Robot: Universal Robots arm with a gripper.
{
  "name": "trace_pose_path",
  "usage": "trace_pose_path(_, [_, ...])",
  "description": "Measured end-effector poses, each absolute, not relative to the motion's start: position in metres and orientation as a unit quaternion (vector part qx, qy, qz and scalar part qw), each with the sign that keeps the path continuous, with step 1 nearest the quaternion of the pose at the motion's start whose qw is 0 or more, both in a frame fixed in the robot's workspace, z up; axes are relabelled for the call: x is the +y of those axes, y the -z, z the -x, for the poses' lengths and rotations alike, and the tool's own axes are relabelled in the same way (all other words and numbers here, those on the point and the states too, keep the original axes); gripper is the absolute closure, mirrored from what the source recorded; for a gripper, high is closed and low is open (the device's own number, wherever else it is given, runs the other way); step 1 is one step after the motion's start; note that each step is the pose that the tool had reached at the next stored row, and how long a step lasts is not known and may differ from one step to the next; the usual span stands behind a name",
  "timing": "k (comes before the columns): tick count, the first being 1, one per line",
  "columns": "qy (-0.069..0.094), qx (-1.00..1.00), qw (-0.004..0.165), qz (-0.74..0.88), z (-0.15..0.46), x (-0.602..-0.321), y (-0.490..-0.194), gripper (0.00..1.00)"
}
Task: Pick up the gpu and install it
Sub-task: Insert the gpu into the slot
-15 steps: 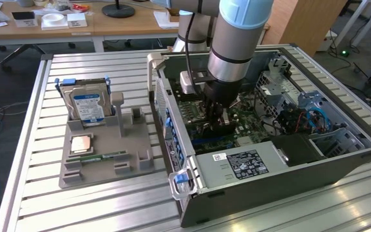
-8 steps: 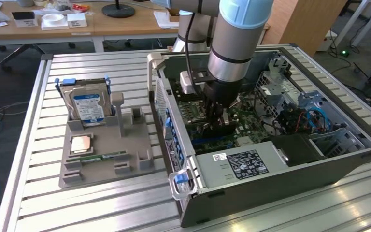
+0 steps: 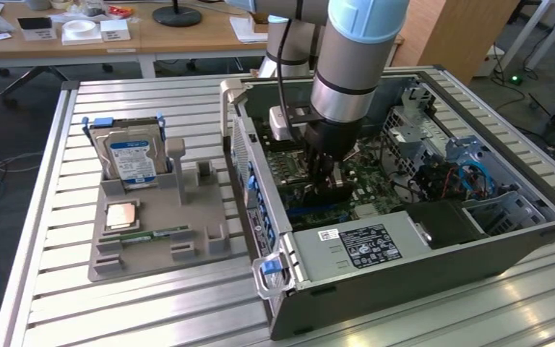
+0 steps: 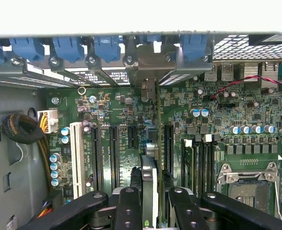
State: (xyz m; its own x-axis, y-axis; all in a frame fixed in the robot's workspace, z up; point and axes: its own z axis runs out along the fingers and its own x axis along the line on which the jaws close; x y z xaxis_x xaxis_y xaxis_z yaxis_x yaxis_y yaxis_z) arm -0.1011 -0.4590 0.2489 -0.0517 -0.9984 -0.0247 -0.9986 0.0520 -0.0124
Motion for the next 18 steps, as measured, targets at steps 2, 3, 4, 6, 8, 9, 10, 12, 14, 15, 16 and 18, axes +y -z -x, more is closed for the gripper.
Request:
trace_pose_path(2, [-0.004,0.725,0.013,0.688,0.1012,-0.4590,-0.2481,0.74])
trace_pose_path(3, [-0.004,0.725,0.013,0.688,0.1012,-0.4590,-0.2478,0.74])
trace_pose_path(4, [-0.004,0.725,0.013,0.688,0.1012,-0.4590,-0.2477,0.74])
trace_pose_path(6, [-0.004,0.725,0.013,0.688,0.1012,-0.4590,-0.2477,0.74])
trace_pose_path(8, [-0.004,0.725,0.013,0.688,0.1012,-0.4590,-0.2475,0.74])
trace_pose_path(9, [-0.004,0.725,0.013,0.688,0.1014,-0.4589,-0.2469,0.74])
trace_pose_path(10, [-0.004,0.725,0.014,0.688,0.1018,-0.4589,-0.2463,0.74])
trace_pose_path(12, [-0.004,0.725,0.013,0.688,0.1020,-0.4590,-0.2461,0.74])
trace_pose_path(14, [-0.004,0.725,0.013,0.689,0.1020,-0.4590,-0.2461,0.74])
trace_pose_path(15, [-0.004,0.725,0.013,0.688,0.1021,-0.4590,-0.2461,0.74])
trace_pose_path(16, [-0.004,0.725,0.013,0.688,0.1022,-0.4590,-0.2460,0.74])
trace_pose_path(18, [-0.004,0.725,0.013,0.688,0.1024,-0.4590,-0.2456,0.74])
